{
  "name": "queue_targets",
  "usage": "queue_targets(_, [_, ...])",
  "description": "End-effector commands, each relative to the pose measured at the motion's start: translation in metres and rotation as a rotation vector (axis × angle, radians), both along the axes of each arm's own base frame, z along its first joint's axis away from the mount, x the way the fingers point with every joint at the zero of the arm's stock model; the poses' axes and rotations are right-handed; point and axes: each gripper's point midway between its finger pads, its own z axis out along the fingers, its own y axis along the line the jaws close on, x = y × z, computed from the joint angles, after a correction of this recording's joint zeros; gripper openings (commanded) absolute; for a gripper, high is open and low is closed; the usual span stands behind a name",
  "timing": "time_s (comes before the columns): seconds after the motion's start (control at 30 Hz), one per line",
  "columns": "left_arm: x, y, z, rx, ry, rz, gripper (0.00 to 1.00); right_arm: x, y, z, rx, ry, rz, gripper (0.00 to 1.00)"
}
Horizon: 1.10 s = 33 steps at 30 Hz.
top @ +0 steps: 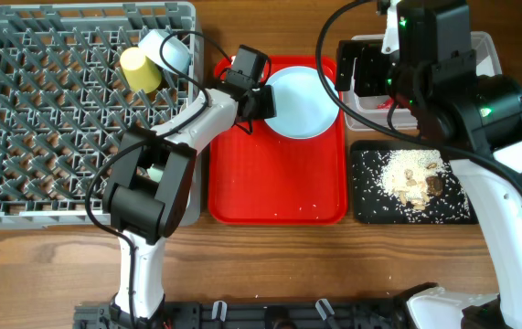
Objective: Sort waste into correct bins and load items into the dishwasher rack
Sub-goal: 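Grasp the light-blue plate on the red tray with the left gripper, then carry the plate left and stand it upright in the rack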
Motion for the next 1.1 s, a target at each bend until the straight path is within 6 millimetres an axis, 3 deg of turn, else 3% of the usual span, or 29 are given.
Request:
queue_targets(0.0, [-0.003, -0.001, -0.012, 0.024, 0.014, -0.002, 0.19, 0.003, 0.001, -0.003, -0.006, 0.007, 0.006, 1.00])
queue_targets(0.03, [-0.003, -0.002, -0.012, 0.024, 0.013, -0.004, 0.07, 0.003, 0.001, -0.003, -0.006, 0.007, 0.006, 1.00])
queue_targets(0.07, [-0.002, -0.002, -0.011, 0.022, 0.010, -0.004, 0.04, 0.003, 0.001, -0.003, -0.006, 0.007, 0.006, 1.00])
queue_targets(0.17, [0.003, -0.004, -0.004, 0.010, -0.015, -0.003, 0.04, 0.003, 0.001, -0.003, -0.006, 0.007, 0.006, 1.00])
queue_targets(0.23, [0.009, -0.005, 0.014, -0.007, -0.050, 0.002, 0.04, 0.003, 0.001, -0.003, -0.006, 0.007, 0.006, 1.00])
queue_targets(0.3, [0.021, -0.004, 0.057, -0.036, -0.136, -0.005, 0.04, 0.003, 0.001, -0.003, -0.006, 0.007, 0.006, 1.00])
queue_targets(0.37, [0.031, 0.004, 0.131, -0.084, -0.277, 0.003, 0.04, 0.003, 0.001, -0.003, -0.005, 0.007, 0.006, 1.00])
queue_targets(0.43, [0.029, 0.018, 0.189, -0.117, -0.377, 0.018, 0.04, 0.003, 0.001, -0.003, -0.006, 0.007, 0.006, 1.00])
queue_targets(0.47, [0.022, 0.030, 0.223, -0.113, -0.442, 0.006, 0.04, 0.003, 0.001, -0.003, -0.006, 0.007, 0.006, 1.00])
queue_targets(0.5, [0.008, 0.055, 0.266, -0.065, -0.533, -0.008, 0.04, 0.003, 0.001, -0.003, -0.006, 0.007, 0.006, 1.00])
queue_targets(0.53, [0.001, 0.075, 0.288, -0.029, -0.575, 0.030, 0.04, 0.003, 0.001, -0.003, -0.006, 0.006, 0.006, 1.00])
queue_targets(0.6, [-0.021, 0.133, 0.322, 0.105, -0.630, 0.182, 0.04, 0.003, 0.001, -0.003, -0.006, 0.007, 0.006, 1.00])
queue_targets(0.63, [-0.039, 0.183, 0.337, 0.245, -0.642, 0.331, 0.04, 0.003, 0.001, -0.003, -0.006, 0.006, 0.006, 1.00])
queue_targets(0.7, [-0.071, 0.256, 0.352, 0.482, -0.631, 0.561, 0.04, 0.003, 0.001, -0.003, -0.005, 0.007, 0.006, 1.00])
queue_targets(0.77, [-0.094, 0.300, 0.356, 0.639, -0.591, 0.700, 0.04, 0.003, 0.001, -0.003, -0.006, 0.007, 0.006, 1.00])
queue_targets(0.9, [-0.098, 0.328, 0.343, 0.712, -0.526, 0.764, 0.04, 0.003, 0.001, -0.003, -0.006, 0.006, 0.006, 1.00])
queue_targets(1.07, [-0.093, 0.359, 0.331, 1.013, -0.422, 0.786, 0.04, 0.003, 0.001, -0.003, -0.006, 0.007, 0.006, 1.00])
